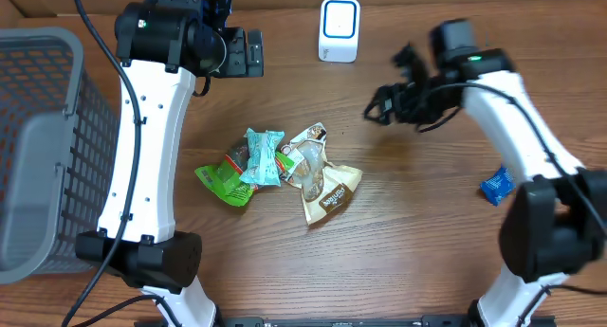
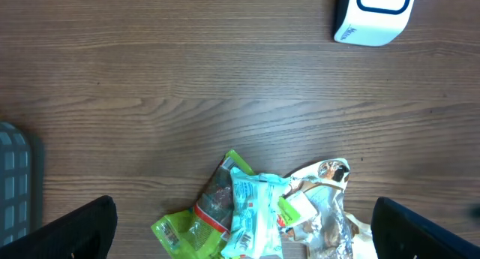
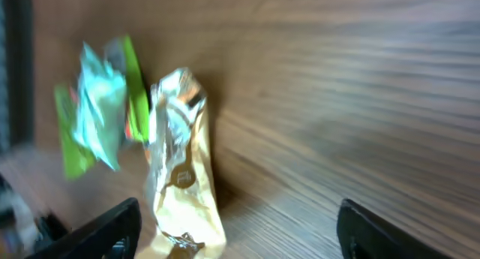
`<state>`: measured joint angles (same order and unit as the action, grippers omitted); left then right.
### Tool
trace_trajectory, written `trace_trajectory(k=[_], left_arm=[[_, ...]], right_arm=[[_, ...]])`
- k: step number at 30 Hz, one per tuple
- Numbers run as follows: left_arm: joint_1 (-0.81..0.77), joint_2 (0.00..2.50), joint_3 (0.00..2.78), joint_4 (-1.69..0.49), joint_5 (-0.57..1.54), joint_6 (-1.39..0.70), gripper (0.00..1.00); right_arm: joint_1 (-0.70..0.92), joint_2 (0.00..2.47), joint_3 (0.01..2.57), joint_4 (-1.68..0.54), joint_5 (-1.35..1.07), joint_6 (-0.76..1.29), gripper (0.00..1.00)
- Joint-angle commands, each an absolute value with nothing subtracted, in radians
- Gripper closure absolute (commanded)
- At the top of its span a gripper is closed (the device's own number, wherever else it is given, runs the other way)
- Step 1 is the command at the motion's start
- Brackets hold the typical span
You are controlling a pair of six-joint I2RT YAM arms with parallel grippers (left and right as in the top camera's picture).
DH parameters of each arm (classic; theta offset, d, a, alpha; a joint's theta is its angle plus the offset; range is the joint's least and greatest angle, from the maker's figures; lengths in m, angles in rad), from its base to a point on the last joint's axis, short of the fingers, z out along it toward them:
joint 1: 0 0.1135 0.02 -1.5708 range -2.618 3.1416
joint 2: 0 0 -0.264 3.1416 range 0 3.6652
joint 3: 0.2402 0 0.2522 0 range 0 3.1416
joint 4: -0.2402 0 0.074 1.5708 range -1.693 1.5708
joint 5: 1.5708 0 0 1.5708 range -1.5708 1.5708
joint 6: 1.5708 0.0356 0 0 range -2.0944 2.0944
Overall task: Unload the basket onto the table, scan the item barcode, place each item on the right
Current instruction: 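Move the right gripper back toward the center pile, then grasp the tan-and-white bag in the pile with the right gripper, lift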
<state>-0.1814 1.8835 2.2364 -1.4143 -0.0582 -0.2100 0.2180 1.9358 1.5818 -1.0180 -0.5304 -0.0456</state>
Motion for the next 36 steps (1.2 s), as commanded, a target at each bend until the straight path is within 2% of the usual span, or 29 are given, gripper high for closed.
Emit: trace_trajectory(k=[1,7,15,25,27,28,30,32,36], left_arm=[[-0.177,1.897,2.240,-1.413,-0.070,-0.210,0.00],[-0.177,1.896,2.240,-1.413,-0.070,-0.210,0.00],[-0.177,1.896,2.240,-1.413,-0.070,-0.210,0.00],[-0.177,1.896,2.240,-1.413,-0.070,-0.210,0.00],[-0.177,1.897,2.240,-1.413,-0.070,-0.210,0.00],[-0.177,1.897,2.240,-1.413,-0.070,-0.210,0.00],[-0.177,1.897,2.240,-1.413,-0.070,-0.210,0.00],[-0.177,1.897,2.240,-1.413,-0.070,-0.209,0.00],[-0.177,1.897,2.240,-1.413,-0.070,-0.210,0.00]], right_arm=[[0.294,2.015,1.584,-1.020,-0.517,-0.142,0.12],[0.411,2.123,1.584,-1.013,-0.518,-0.215,0.05],[0.442,2.155,1.584,-0.999,-0.671,-0.264,0.02],[0.463,2.156,1.464,-0.956,-0.680,-0.254,0.04],[0.466,2.156,1.426,-0.921,-0.680,-0.230,0.13],[0.465,2.156,1.417,-0.916,-0.683,-0.224,0.21],[0.465,2.156,1.414,-0.917,-0.683,-0.216,0.55],[0.465,2.156,1.415,-0.916,-0.684,-0.209,0.75],[0.464,2.156,1.415,-0.918,-0.683,-0.209,0.96]])
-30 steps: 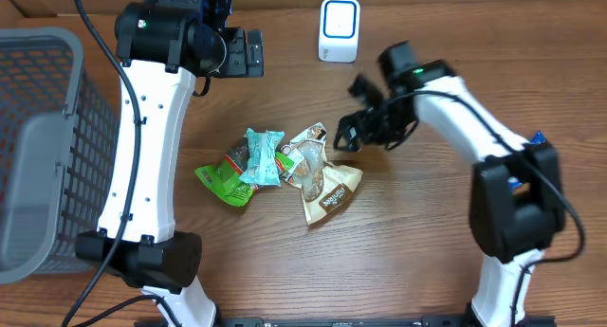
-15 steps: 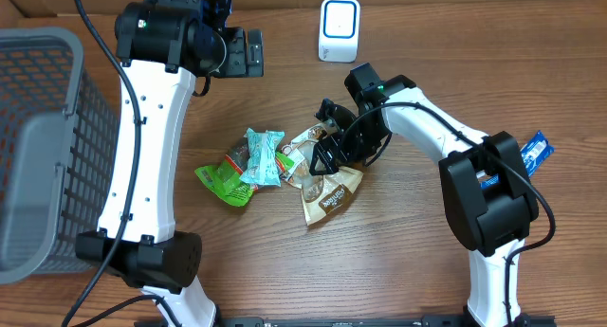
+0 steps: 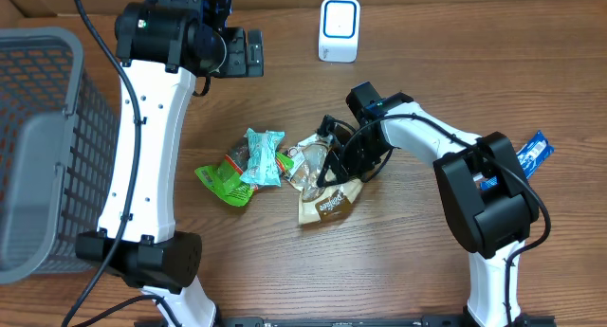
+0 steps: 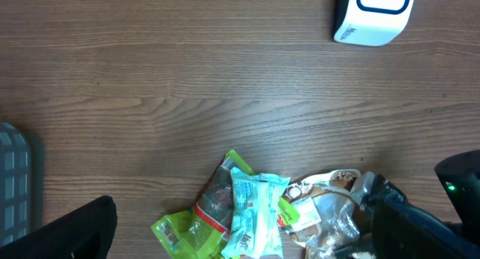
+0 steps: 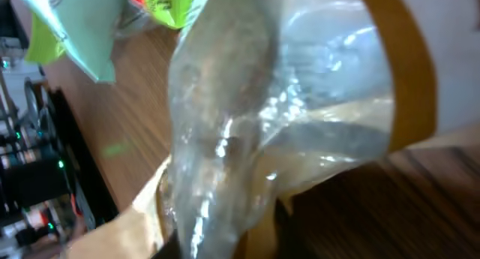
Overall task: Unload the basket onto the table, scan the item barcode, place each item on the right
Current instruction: 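Grasp the tan-and-white bag in the pile with the right gripper, lift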
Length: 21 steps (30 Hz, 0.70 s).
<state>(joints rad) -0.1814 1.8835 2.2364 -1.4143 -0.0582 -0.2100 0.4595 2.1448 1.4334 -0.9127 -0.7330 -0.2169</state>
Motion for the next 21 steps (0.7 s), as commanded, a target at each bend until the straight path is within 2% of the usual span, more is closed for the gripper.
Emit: trace_trajectory(k=[1,5,9,21], left_arm=[[-0.177,1.897,2.240,-1.413,-0.070,-0.210,0.00],[-0.177,1.897,2.240,-1.413,-0.070,-0.210,0.00],[-0.177,1.897,2.240,-1.413,-0.070,-0.210,0.00],[-0.177,1.896,2.240,-1.413,-0.070,-0.210,0.00]], right_arm=[[0.461,2.155,1.417,-0.923,-0.685,-0.209,0.96],[0.429,2.154,1.465,-0.983,-0.751,-0.216,0.96],[0.370,2.125,1.555,-1.080,-0.879,-0.349,0.96],[0.236,1.916,1.770,-1.176,-0.889,-0.567,0.96]])
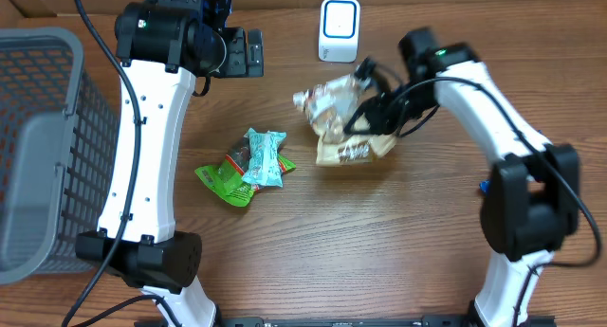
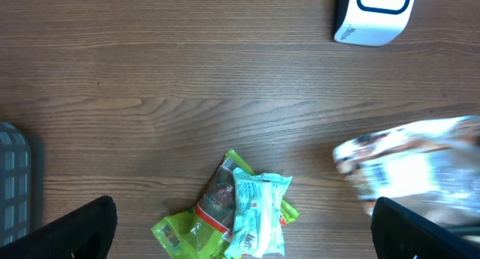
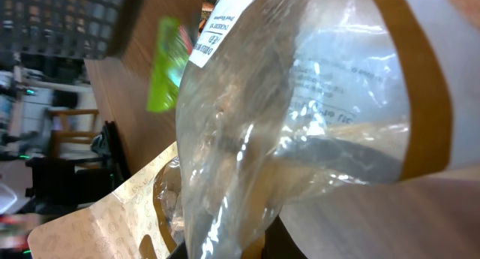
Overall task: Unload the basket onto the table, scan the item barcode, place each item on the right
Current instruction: 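Grasp the tan-and-white bag in the pile with the right gripper, lift, then hold the tan bag's barcode up to the white scanner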
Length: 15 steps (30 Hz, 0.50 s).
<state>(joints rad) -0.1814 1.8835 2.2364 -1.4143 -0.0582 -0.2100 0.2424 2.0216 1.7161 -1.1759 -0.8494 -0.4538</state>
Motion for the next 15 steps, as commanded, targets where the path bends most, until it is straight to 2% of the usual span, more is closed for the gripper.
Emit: trace_trajectory(k=[1,8,15], left_arm=[[-0.177,1.897,2.240,-1.413,-0.070,-0.210,0.00],[-0.177,1.897,2.240,-1.413,-0.070,-0.210,0.00],[-0.177,1.897,2.240,-1.413,-0.070,-0.210,0.00]], right_arm=[[0.233,1.893,1.771,-1.170,-0.892,-0.602,0.96],[0.232,1.753,1.771,-1.142,-0.885,-0.739,0.96],[0.232,1.713,1.771,-1.108,-0.866,-0.730,0.96]])
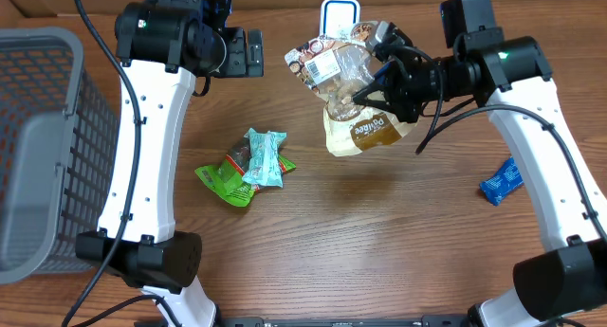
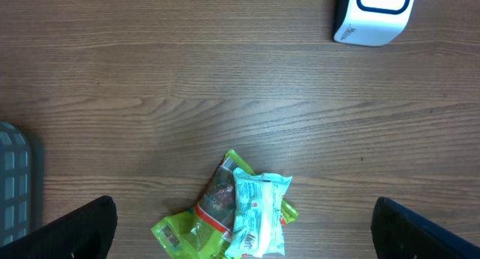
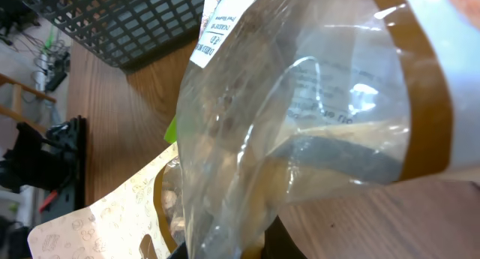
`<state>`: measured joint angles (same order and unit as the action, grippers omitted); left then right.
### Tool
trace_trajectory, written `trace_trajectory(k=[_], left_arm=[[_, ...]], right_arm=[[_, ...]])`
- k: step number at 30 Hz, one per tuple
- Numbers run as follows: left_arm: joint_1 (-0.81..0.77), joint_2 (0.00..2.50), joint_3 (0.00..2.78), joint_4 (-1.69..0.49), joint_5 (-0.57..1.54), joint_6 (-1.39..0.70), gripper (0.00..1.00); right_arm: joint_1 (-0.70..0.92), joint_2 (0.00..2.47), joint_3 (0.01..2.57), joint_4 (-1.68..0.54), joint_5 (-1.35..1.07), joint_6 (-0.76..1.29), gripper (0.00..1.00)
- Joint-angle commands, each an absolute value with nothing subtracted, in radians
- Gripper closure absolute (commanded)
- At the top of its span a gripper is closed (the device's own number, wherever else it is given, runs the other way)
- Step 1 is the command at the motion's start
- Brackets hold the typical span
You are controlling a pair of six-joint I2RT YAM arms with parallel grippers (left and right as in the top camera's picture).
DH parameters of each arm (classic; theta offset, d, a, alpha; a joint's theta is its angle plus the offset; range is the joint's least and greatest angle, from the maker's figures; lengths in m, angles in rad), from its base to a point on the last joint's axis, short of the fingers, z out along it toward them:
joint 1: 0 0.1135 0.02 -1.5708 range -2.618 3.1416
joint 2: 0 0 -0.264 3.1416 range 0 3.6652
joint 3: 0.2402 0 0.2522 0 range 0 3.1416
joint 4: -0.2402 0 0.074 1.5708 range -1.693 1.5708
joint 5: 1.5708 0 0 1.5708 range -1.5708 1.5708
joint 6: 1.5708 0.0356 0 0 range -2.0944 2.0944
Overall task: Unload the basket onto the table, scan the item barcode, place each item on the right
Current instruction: 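Hold the tan bag's barcode up to the white scanner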
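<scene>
A clear and tan snack bag (image 1: pixel 356 90) with a white label hangs in the air, my right gripper (image 1: pixel 389 81) shut on it. It fills the right wrist view (image 3: pixel 300 124), hiding most of the fingers. The bag hangs just in front of the white and blue scanner (image 1: pixel 339 9), which also shows in the left wrist view (image 2: pixel 375 15). My left gripper (image 1: pixel 242 52) is held high at the back left, open (image 2: pixel 251 230) with nothing in it.
A green packet and a teal packet (image 1: pixel 248 164) lie overlapping left of the table's middle; the left wrist view shows them too (image 2: pixel 232 214). A blue packet (image 1: pixel 500 183) lies at the right. A grey mesh basket (image 1: pixel 47 137) stands at the left edge.
My right gripper has moved up and slightly right with the snack bag, from just below the scanner to in front of it. The left arm has not moved.
The snack bag lay in the pile with the green and teal packets while my right gripper was in the air to the right. Then the gripper was down on the bag. Then it held the bag away from the pile, and now by the scanner.
</scene>
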<state>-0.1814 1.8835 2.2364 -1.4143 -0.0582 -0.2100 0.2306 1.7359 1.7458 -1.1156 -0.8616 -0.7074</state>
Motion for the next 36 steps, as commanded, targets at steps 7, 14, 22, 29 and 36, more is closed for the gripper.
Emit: trace_trajectory(k=[7,14,22,29,36], left_arm=[[-0.177,1.897,2.240,-1.413,-0.070,-0.210,0.00],[-0.177,1.897,2.240,-1.413,-0.070,-0.210,0.00],[-0.177,1.897,2.240,-1.411,-0.068,-0.212,0.00],[-0.177,1.897,2.240,-1.351,-0.032,-0.213,0.00],[-0.113,1.893,2.241,-1.378,-0.228,-0.336,0.01]], right_arm=[[0.233,1.713,1.771,-1.065,-0.836,-0.687,0.96],[0.233,1.713,1.768,-0.996,-0.543,-0.466,0.96],[0.251,1.741,1.767,-0.825,-0.156,-0.313,0.96],[0.305,1.810,1.767,-0.680,0.131,-0.348,0.96],[0.354,1.891,1.767,-0.507,0.350,-0.402,0.96]])
